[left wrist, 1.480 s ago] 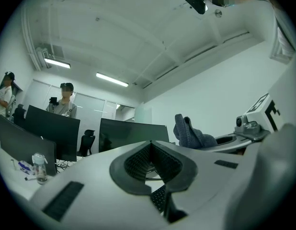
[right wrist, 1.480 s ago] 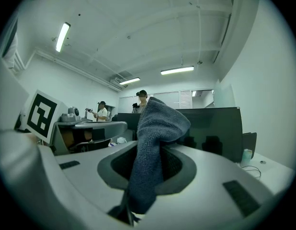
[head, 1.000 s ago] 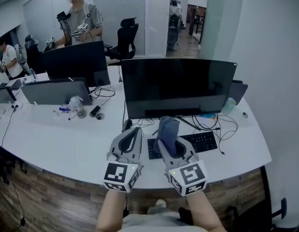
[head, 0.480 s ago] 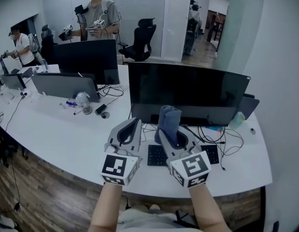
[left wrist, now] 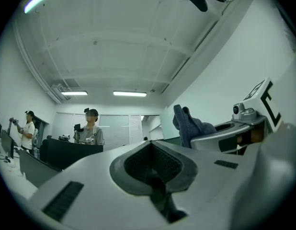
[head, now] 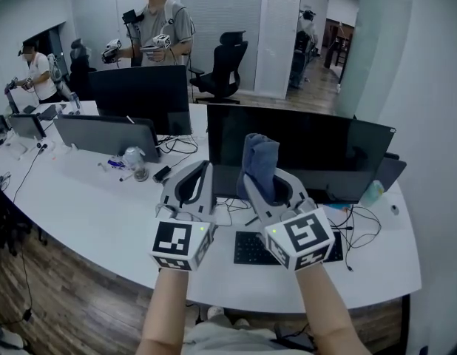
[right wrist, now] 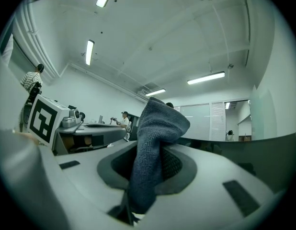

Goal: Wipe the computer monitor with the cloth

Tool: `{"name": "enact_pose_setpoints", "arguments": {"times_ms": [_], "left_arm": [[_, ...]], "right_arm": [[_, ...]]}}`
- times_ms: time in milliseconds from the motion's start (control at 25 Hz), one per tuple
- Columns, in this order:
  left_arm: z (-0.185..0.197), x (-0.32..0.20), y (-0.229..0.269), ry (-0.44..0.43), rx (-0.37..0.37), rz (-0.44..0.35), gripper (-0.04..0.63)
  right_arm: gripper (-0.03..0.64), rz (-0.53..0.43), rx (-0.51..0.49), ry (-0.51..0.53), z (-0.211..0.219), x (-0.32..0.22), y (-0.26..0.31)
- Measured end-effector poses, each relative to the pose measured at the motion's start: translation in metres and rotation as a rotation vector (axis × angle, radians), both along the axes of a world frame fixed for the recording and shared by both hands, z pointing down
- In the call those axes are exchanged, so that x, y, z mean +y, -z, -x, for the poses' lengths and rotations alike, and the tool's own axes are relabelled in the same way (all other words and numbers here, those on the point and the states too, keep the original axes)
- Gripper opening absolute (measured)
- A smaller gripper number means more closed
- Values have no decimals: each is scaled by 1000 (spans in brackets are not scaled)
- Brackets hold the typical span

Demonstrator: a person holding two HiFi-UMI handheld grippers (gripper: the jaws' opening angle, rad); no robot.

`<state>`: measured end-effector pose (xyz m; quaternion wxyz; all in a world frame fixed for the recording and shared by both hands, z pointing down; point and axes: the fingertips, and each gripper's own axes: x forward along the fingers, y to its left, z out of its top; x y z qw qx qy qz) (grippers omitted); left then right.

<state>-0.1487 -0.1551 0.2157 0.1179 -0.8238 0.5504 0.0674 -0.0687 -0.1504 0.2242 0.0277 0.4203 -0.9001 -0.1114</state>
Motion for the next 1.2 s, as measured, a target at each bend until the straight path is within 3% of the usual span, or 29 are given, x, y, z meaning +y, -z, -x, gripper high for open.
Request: {"name": "enact_pose_setpoints", "arguments": {"times_ms": [840, 1200], "left_arm": [[37, -96, 61, -6, -38, -42, 9], [48, -125, 53, -21, -28, -9, 9]], "right_arm": [[91, -127, 69, -23, 52, -102, 81], [91, -56, 79, 14, 78, -149, 80]]}}
